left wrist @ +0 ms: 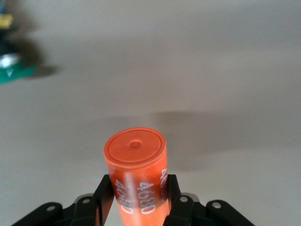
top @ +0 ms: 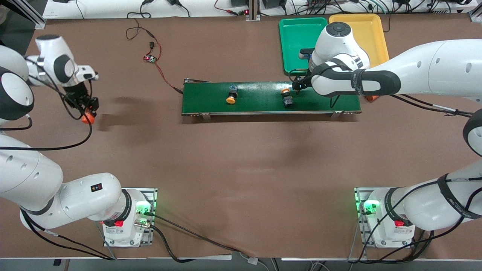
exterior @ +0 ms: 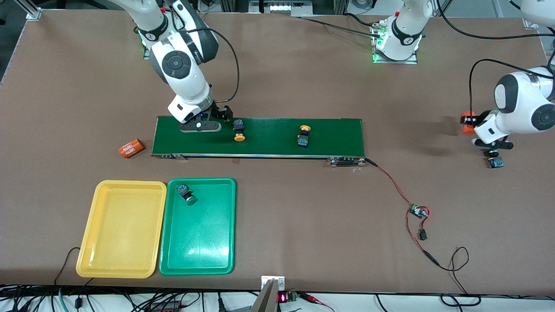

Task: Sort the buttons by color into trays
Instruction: 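Grasp the yellow button with the right gripper while the left places cylinder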

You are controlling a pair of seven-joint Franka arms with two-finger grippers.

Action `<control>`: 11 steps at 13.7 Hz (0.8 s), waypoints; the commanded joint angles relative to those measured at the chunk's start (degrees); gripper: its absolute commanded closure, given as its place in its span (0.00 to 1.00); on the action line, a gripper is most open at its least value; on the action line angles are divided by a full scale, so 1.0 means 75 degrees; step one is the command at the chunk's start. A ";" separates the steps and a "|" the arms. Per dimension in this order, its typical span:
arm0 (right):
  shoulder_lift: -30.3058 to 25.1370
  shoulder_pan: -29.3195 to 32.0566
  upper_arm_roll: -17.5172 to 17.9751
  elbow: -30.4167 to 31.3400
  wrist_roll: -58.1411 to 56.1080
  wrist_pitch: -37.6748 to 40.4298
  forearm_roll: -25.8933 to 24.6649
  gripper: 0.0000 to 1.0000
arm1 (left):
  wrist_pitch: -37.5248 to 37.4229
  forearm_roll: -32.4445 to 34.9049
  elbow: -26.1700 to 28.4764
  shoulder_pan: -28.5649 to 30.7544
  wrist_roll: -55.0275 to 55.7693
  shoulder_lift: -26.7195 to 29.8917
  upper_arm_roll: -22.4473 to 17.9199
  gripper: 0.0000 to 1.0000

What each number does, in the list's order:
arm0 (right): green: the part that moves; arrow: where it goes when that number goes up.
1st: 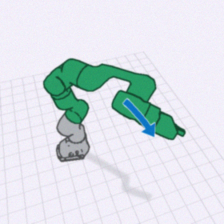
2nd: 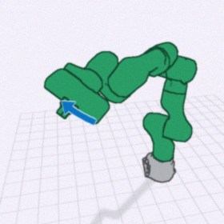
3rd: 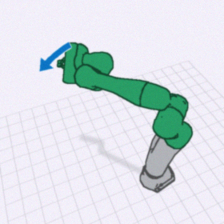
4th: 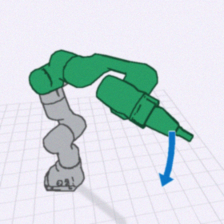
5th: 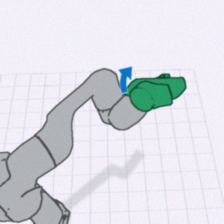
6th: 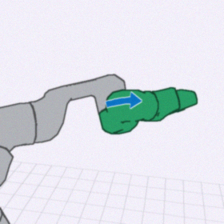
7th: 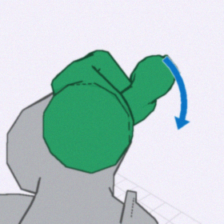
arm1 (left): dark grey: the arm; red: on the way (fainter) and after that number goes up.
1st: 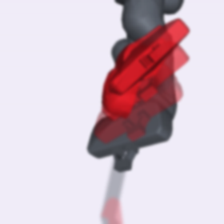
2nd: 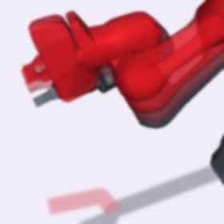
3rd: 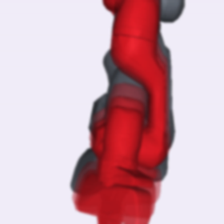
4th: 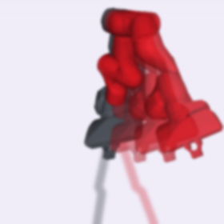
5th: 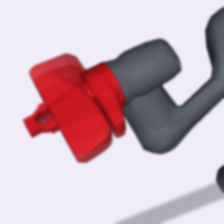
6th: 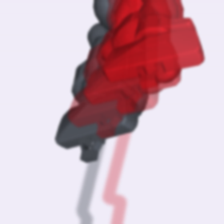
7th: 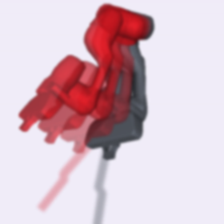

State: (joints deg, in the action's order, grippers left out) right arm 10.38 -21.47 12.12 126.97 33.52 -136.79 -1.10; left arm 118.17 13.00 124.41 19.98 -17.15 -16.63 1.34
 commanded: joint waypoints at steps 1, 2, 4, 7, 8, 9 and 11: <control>0.0196 -0.0102 0.0072 0.0028 0.0428 -0.0288 -0.0134 0.00 | -0.1176 -0.0874 -0.0976 0.0020 -0.0034 0.0073 0.0919 0.71; 0.0325 -0.0149 0.0107 0.0028 0.0429 -0.0416 -0.0146 0.00 | -0.1270 -0.1295 -0.1141 0.0008 -0.0023 0.0085 0.1387 0.71; 0.0490 -0.0266 0.0119 0.0028 0.0429 -0.0535 -0.0146 0.00 | -0.1260 -0.2127 -0.1294 -0.0004 0.0152 0.0108 0.2243 0.71; 0.0549 -0.0278 0.0130 0.0028 0.0429 -0.0546 -0.0146 0.00 | -0.1166 -0.2624 -0.1657 -0.0097 0.1159 0.0038 0.3497 0.71; 0.0549 -0.0267 0.0130 0.0028 0.0429 -0.0546 -0.0146 0.00 | -0.1027 -0.2600 -0.1797 -0.0167 0.1184 0.0038 0.3954 0.71; 0.0561 -0.0267 0.0130 0.0028 0.0429 -0.0546 -0.0146 0.00 | -0.0898 -0.2589 -0.1810 -0.0191 0.1150 0.0038 0.4237 0.71; 0.0701 -0.0267 0.0119 0.0016 0.0429 -0.0616 -0.0181 0.00 | -0.0826 -0.2588 -0.1822 -0.0238 0.0824 0.0003 0.4508 0.71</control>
State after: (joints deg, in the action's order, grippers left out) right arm 14.85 -23.54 12.77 127.01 35.43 -140.33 -1.22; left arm 111.72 -5.76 111.63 17.73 -8.44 -16.01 33.71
